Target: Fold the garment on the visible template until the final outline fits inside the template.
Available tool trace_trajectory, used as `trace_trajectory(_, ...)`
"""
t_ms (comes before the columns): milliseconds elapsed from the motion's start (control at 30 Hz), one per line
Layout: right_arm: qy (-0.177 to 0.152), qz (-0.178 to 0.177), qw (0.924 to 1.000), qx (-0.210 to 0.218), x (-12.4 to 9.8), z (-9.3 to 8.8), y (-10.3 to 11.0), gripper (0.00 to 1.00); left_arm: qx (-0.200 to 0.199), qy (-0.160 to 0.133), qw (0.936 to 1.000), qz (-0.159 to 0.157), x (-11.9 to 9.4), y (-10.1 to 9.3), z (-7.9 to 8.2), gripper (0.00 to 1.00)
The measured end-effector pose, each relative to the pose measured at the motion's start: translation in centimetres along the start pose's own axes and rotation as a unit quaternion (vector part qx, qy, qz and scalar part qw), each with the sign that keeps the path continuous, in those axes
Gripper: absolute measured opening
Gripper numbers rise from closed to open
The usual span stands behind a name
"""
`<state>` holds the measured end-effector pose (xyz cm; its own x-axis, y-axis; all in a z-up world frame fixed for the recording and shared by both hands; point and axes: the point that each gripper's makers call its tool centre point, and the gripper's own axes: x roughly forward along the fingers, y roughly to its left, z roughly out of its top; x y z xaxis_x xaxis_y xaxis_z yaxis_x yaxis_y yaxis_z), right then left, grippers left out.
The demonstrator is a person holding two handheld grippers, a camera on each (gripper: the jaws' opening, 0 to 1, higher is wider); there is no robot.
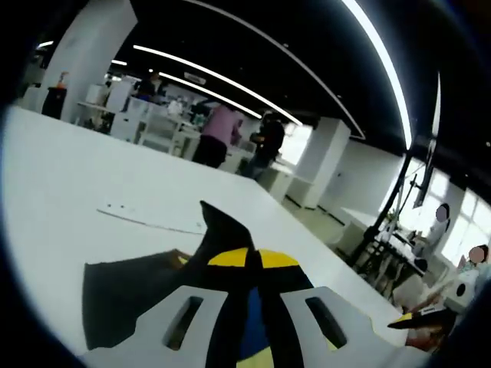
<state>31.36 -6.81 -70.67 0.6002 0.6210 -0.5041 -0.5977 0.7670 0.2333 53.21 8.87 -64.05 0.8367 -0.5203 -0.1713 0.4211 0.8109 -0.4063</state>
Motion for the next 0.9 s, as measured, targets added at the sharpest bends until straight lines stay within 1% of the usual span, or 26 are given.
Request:
trace_trajectory(133, 0.003, -0.002, 1.0000, 0.002, -0.1, -0.1, 0.0, 0.99, 0.007, 0.009, 0.9999, -0.011, 0.6, -1.0, -0.7, 0.00)
trace_trajectory(267, 0.004, -0.004, 1.0000, 0.006, -0.1, -0.3, 0.0, 0.99, 0.007, 0.013, 0.9997, -0.019, 1.1, -1.7, -1.3, 0.00)
trace_trajectory(533, 0.005, -0.007, 0.9999, 0.010, -0.3, -0.6, -0.1, 0.99, 0.003, 0.028, 0.9987, -0.041, 2.5, -3.8, -2.9, 0.00)
trace_trajectory(667, 0.005, -0.010, 0.9999, 0.012, -0.4, -0.7, -0.2, 0.99, -0.002, 0.035, 0.9982, -0.050, 3.1, -4.7, -3.6, 0.00)
trace_trajectory(900, 0.004, -0.013, 0.9998, 0.017, -0.5, -1.0, -0.5, 0.99, -0.016, 0.043, 0.9972, -0.060, 4.0, -5.7, -4.6, 0.00)
